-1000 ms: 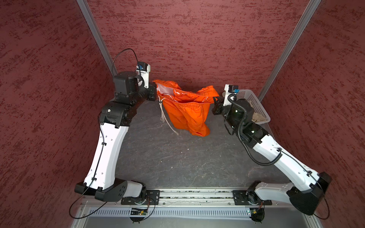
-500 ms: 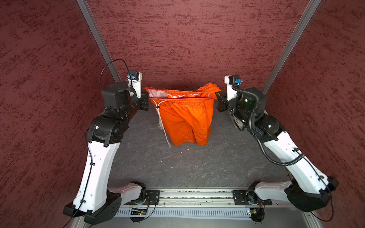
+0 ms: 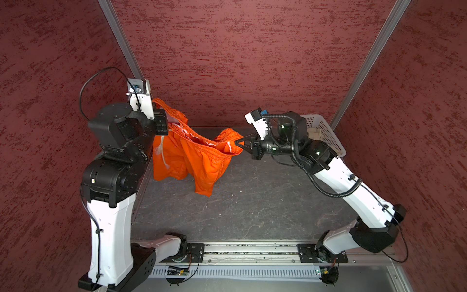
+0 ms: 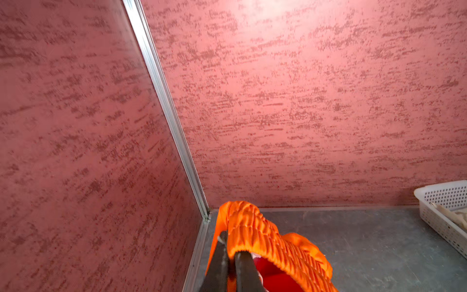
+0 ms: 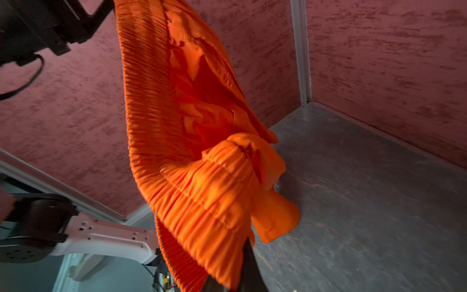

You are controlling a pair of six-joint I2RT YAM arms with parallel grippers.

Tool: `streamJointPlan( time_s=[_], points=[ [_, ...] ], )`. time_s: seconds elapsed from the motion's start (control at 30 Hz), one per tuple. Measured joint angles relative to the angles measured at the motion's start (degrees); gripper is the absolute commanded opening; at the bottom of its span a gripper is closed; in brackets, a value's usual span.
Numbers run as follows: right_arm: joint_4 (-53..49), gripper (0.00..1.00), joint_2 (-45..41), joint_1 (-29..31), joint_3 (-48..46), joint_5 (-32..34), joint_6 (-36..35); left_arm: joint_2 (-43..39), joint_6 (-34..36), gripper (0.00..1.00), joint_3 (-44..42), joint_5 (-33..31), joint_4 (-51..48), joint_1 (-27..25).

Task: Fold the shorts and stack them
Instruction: 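Lower the held waistband onto the table with both grippers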

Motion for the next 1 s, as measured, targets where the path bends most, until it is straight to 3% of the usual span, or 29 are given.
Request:
streamJointPlan(
  time_s=[0.17, 0.3, 0.53, 0.67, 0.7, 0.73, 0.83, 0.9, 1.0],
  points=[
    [14.34, 0.00, -2.99, -6.12, -18.01, -5.44, 13.99, 10.05, 2.08, 0.09, 4.33, 4.70, 1.03, -0.09],
    [24.70, 0.00, -0.87, -9.88, -36.15, -5.81, 23.04, 24.30, 2.21, 0.09, 4.00, 10.16, 0.85, -2.75],
    [29.18, 0.00, 6.01, -11.19, -52.52, -0.11, 28.81, 59.32, 1.95, 0.09, 11.82, 19.02, -0.63, -10.88],
    [31.89, 0.00, 6.05, -12.17, -58.49, 3.63, 30.69, 70.34, 1.81, 0.13, 19.26, 23.41, -2.51, -15.91],
    [32.59, 0.02, 5.97, -12.50, -59.84, 4.52, 31.10, 71.60, 1.70, 0.17, 20.76, 24.46, -2.78, -16.98],
    [32.96, 0.12, 5.77, -12.83, -61.11, 5.09, 31.41, 72.13, 1.55, 0.23, 21.66, 25.55, -2.82, -18.03],
    [32.39, 0.45, 4.09, -13.88, -63.98, 6.97, 31.80, 71.30, 0.79, 0.57, 22.88, 28.33, -3.02, -20.61],
    [30.14, 0.53, 1.86, -14.27, -63.73, 8.39, 30.45, 69.24, 0.09, 0.78, 22.10, 29.62, -3.02, -21.18],
    [23.89, 0.56, -3.32, -14.36, -60.72, 11.63, 26.40, 63.43, -0.98, 0.80, 17.09, 31.08, -2.97, -19.93]
  ],
)
